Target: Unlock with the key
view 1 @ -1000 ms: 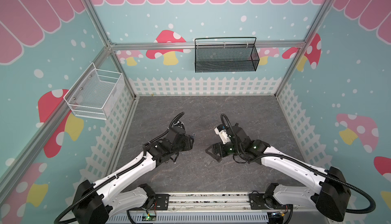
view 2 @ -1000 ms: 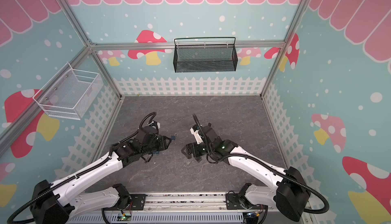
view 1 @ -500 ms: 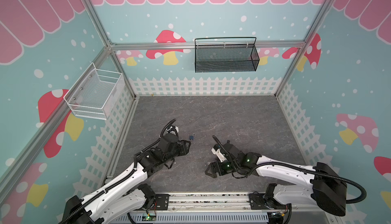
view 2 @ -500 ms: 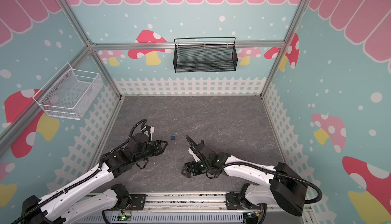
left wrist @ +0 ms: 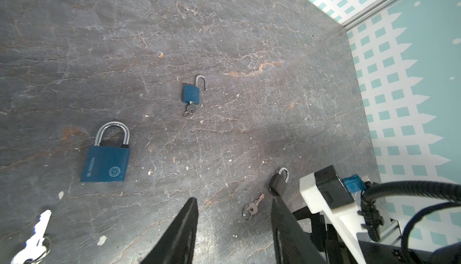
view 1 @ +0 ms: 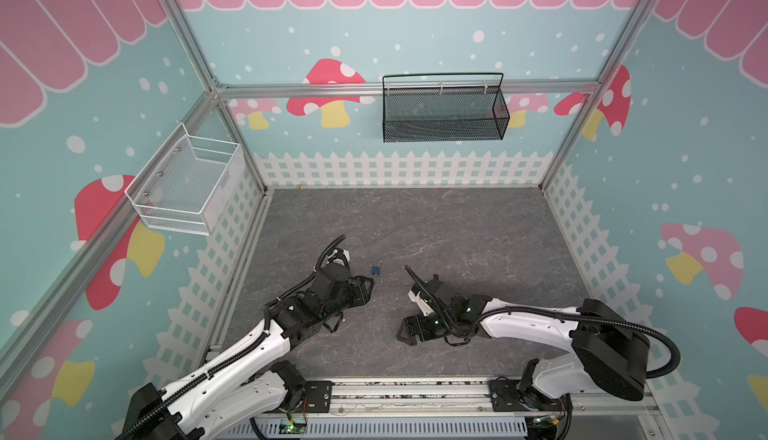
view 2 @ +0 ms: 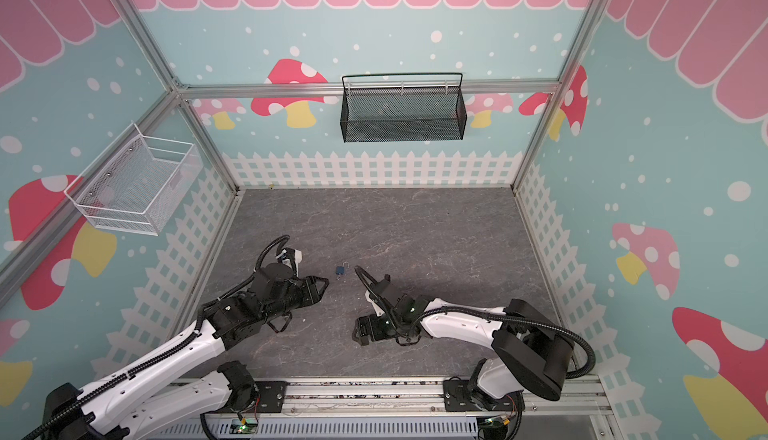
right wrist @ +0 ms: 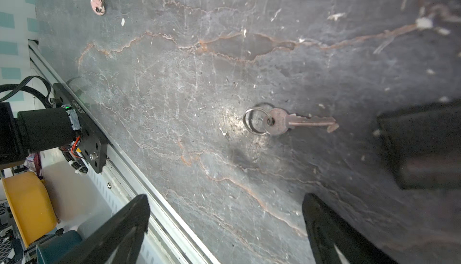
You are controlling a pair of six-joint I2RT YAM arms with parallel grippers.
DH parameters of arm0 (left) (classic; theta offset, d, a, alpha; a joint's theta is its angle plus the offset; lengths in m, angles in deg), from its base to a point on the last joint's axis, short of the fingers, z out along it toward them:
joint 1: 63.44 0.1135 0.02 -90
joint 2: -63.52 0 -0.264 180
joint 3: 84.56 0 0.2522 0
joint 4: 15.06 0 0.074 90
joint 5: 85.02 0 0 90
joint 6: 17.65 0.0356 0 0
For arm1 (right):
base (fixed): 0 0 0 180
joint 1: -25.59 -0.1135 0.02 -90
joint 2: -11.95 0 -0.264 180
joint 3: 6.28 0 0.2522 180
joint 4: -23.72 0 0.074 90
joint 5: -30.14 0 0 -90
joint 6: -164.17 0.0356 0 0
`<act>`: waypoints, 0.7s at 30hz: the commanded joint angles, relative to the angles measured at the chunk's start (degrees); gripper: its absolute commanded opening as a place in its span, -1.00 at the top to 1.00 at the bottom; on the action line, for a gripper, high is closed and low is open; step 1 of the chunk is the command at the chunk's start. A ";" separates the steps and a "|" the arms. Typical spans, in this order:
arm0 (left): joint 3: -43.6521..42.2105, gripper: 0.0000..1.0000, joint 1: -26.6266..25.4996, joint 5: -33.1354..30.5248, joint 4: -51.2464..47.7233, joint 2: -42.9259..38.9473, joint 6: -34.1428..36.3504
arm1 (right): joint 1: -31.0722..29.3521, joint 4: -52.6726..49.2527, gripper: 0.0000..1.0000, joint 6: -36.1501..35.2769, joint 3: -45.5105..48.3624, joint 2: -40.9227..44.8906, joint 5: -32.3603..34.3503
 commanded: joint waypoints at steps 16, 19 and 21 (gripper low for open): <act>-1.20 0.05 1.67 -3.56 -0.21 -2.33 -1.68 | 2.37 0.61 -0.96 -5.99 -8.31 -9.73 0.80; -1.54 0.05 2.23 -3.61 -0.70 -3.52 -2.07 | 2.36 0.25 -0.97 -7.50 -11.10 -12.24 0.13; -1.95 0.05 2.58 -3.62 -0.70 -4.46 -2.49 | 2.37 -0.21 -0.97 -8.75 -13.08 -13.98 -0.47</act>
